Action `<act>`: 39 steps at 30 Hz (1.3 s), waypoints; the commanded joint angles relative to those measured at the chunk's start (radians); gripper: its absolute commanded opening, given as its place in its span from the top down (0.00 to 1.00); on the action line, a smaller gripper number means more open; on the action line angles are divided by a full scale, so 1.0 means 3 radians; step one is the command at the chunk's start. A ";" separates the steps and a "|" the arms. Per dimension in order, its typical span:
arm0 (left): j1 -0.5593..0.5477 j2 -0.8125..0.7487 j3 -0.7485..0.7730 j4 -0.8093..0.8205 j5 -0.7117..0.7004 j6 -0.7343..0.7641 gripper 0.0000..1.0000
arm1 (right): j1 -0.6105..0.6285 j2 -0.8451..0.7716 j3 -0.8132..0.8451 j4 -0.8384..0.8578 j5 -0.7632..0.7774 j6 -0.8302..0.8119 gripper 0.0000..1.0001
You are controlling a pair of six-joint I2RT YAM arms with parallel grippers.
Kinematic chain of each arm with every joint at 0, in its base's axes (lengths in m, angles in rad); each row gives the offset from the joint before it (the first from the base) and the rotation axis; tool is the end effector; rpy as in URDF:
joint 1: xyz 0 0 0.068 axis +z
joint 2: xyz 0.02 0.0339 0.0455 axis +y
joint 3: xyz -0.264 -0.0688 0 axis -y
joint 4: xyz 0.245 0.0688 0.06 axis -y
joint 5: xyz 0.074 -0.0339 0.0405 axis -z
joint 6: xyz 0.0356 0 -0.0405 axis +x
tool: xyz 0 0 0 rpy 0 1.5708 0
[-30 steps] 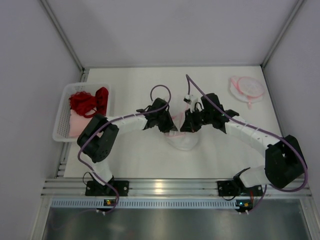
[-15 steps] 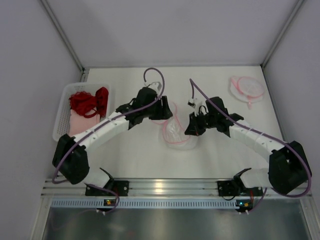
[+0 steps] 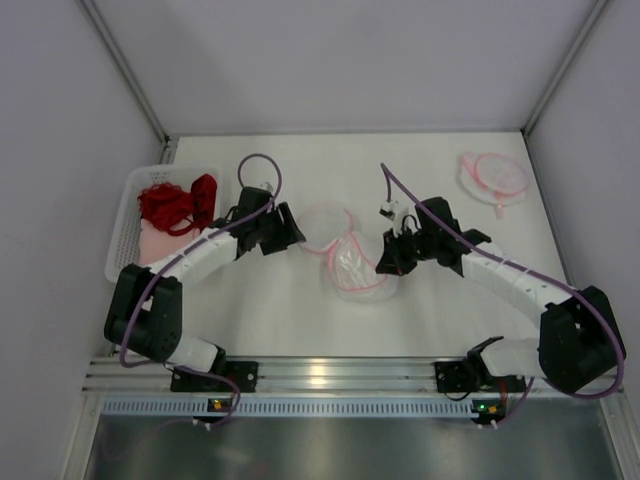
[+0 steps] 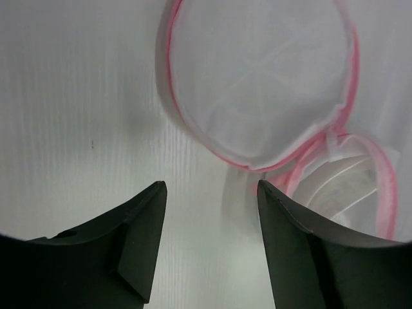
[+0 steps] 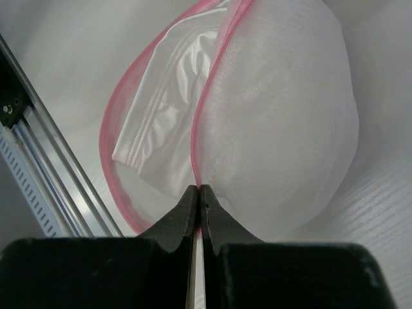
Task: Place the bra in the laundry bag and zip it closed
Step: Close the laundry bag at the center of the board.
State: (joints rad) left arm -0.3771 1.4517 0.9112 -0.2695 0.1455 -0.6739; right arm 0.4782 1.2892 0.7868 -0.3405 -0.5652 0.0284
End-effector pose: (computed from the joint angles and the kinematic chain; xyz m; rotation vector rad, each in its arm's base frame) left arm 0.2816 -0.1171 0.2219 -0.2946 2.4584 -0.6525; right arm 0.2216 0.1363 0.2240 -0.8019 2.3030 0.9127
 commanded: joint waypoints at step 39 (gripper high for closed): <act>-0.0609 -0.1300 -0.0041 -0.0196 -0.0014 0.1371 1.00 | -0.0438 -0.0095 0.0537 -0.0297 -0.0340 0.0054 1.00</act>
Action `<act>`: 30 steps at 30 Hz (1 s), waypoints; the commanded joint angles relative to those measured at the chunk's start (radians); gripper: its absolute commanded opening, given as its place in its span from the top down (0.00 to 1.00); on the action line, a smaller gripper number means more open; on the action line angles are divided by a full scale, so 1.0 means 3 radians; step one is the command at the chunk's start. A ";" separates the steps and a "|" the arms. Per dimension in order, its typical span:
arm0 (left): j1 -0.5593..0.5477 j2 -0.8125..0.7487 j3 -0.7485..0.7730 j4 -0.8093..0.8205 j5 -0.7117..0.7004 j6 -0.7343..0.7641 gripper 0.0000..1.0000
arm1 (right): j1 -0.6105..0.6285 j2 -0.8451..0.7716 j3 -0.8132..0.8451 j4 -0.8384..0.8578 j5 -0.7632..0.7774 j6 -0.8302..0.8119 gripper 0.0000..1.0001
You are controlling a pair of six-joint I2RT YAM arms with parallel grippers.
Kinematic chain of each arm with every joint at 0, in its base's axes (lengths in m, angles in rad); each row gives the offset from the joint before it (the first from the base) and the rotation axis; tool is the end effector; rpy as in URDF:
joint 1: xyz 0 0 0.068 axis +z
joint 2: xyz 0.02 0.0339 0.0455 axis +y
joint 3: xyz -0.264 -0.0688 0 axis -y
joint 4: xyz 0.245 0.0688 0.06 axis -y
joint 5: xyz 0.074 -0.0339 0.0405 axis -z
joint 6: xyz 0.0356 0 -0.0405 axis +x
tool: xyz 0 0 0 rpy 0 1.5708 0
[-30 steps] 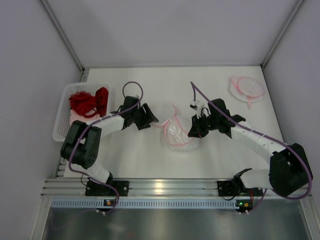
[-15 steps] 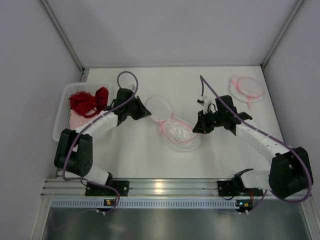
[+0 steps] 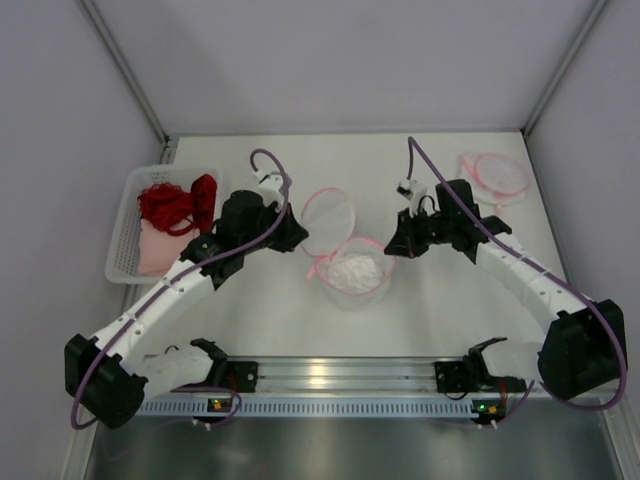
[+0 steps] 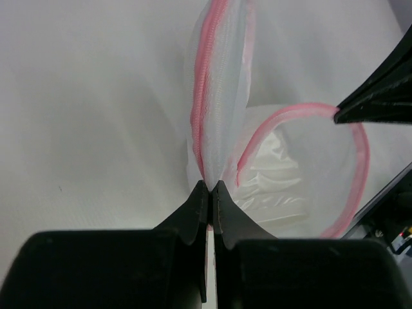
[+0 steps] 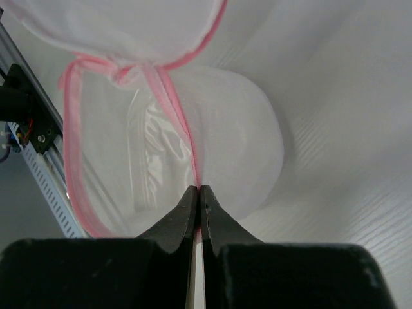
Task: Place the bra in the laundry bag and zip it closed
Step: Close the laundry bag at the center of the board.
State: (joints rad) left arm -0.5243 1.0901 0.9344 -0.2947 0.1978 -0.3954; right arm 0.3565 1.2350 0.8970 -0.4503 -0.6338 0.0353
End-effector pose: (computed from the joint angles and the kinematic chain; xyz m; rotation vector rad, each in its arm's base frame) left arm 0.2106 -0.1299 0.3215 0.2653 2.0842 -0.7702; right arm 0.2330 0.1093 0.2653 -0.6845 2.2520 0.9376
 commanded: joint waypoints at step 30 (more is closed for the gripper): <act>-0.2071 -0.1224 -0.1979 0.1555 -0.0782 0.4978 0.82 | -0.0242 0.0112 -0.0004 -0.0247 -0.0122 -0.0260 0.52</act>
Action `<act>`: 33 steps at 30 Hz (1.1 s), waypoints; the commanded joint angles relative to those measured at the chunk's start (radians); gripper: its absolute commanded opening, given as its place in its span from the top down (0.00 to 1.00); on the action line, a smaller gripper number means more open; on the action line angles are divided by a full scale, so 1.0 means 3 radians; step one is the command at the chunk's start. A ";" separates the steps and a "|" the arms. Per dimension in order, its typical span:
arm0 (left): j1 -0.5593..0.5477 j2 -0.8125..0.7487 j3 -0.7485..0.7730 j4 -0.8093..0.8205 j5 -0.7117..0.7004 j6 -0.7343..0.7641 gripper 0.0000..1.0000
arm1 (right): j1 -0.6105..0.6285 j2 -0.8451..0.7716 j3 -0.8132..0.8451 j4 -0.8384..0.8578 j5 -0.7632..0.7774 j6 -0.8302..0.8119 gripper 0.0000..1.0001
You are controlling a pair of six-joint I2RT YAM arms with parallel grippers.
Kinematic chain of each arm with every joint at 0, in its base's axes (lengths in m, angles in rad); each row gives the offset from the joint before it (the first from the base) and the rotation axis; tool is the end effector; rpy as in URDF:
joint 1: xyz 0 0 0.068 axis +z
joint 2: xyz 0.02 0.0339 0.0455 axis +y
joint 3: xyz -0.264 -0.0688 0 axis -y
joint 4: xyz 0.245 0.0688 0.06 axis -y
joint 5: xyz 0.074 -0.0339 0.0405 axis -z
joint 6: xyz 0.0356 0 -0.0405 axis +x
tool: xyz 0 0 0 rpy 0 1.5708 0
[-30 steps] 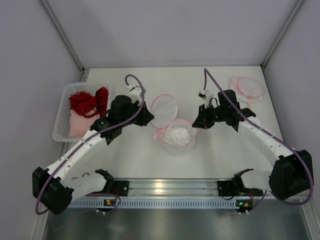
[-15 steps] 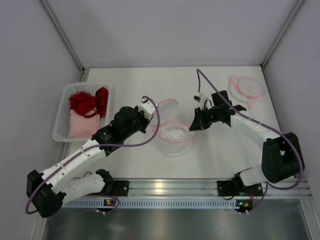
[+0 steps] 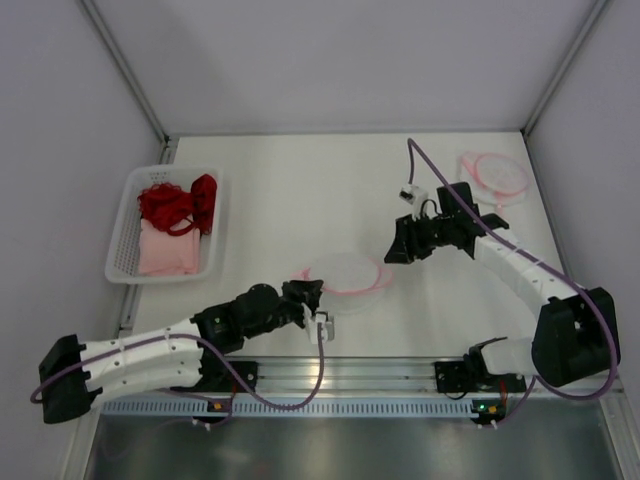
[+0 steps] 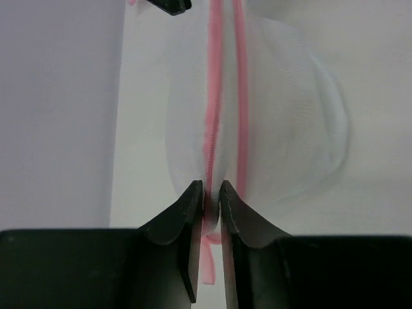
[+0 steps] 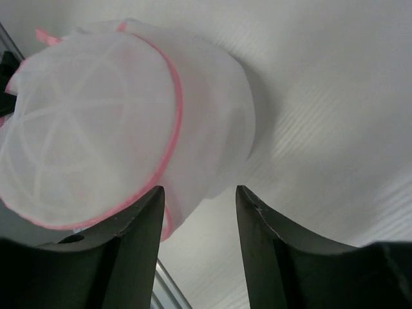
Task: Place the bra in the laundry bag and zip it closed
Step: Close the laundry bag at the center of the board, then adjust the laundry bag at the center of the board.
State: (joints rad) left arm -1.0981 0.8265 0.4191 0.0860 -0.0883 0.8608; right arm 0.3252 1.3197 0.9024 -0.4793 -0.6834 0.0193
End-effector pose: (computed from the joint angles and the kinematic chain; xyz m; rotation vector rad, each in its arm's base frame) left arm 0.0910 -0.1711 0.2311 1.5361 1.1040 -0.0784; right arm 0.2450 0.1063 0.2454 -0.6661 2.3433 0.9922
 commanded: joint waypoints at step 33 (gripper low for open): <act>0.0985 0.0808 0.1226 -0.2558 0.1076 -0.1622 1.00 | -0.0522 -0.0165 0.0392 -0.0545 0.0049 -0.0632 0.47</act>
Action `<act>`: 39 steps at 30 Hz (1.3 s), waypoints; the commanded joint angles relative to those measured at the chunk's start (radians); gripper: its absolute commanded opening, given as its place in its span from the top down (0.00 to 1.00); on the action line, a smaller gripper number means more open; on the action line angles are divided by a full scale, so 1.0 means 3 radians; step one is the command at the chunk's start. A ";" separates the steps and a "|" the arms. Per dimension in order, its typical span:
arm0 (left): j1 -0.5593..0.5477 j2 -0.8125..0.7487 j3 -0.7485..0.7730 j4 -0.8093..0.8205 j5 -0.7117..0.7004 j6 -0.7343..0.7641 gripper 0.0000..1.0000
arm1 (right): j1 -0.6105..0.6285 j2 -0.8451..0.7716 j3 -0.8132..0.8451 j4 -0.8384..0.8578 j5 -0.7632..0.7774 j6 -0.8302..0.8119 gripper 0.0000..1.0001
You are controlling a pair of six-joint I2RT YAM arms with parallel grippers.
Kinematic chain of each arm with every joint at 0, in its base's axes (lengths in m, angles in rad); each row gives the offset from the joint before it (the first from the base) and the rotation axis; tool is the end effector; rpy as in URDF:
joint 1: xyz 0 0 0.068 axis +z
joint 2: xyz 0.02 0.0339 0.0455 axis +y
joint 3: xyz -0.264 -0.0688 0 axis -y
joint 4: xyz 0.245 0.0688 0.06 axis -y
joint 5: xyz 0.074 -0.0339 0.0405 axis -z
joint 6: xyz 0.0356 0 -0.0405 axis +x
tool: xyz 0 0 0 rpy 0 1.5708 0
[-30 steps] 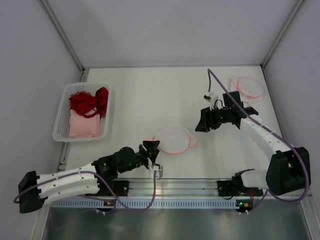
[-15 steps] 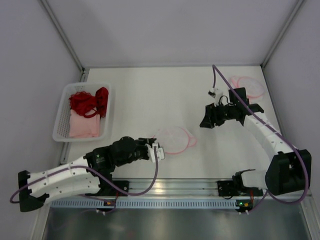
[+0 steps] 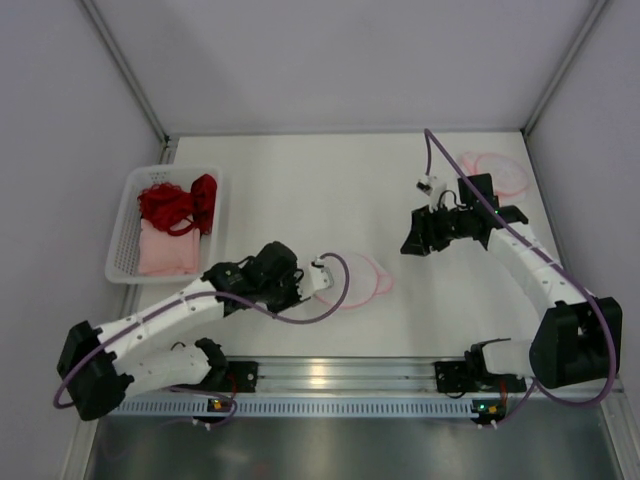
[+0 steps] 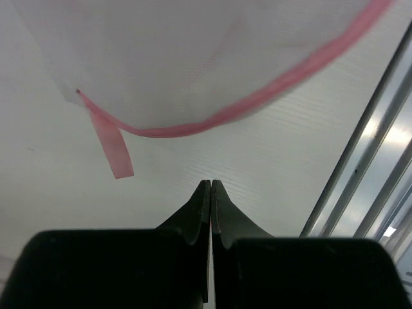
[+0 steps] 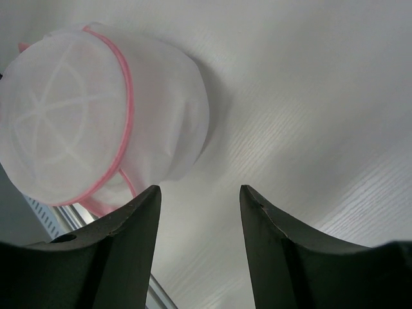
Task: Place the bra in the laundry bag and zip it closed
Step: Adjust the laundry bag at the center of the board.
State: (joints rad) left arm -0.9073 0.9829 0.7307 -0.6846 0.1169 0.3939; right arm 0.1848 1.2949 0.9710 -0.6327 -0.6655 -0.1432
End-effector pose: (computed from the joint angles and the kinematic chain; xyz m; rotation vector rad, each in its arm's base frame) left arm 0.1141 -0.1527 0.2420 1.5738 1.9873 -0.3545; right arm 0.2498 0.0691 0.2631 -0.6559 2.3410 0.8509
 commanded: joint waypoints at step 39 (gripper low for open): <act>0.1889 0.2005 0.1189 -0.0771 0.2534 -0.0934 1.00 | -0.0320 -0.0159 0.0148 -0.0351 -0.0139 -0.0525 0.25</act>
State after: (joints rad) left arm -0.3408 1.5299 1.0946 -0.8814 0.7116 0.2176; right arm 0.0998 1.2430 0.9703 -0.7490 -0.6834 -0.2878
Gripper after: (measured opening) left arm 0.012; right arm 0.727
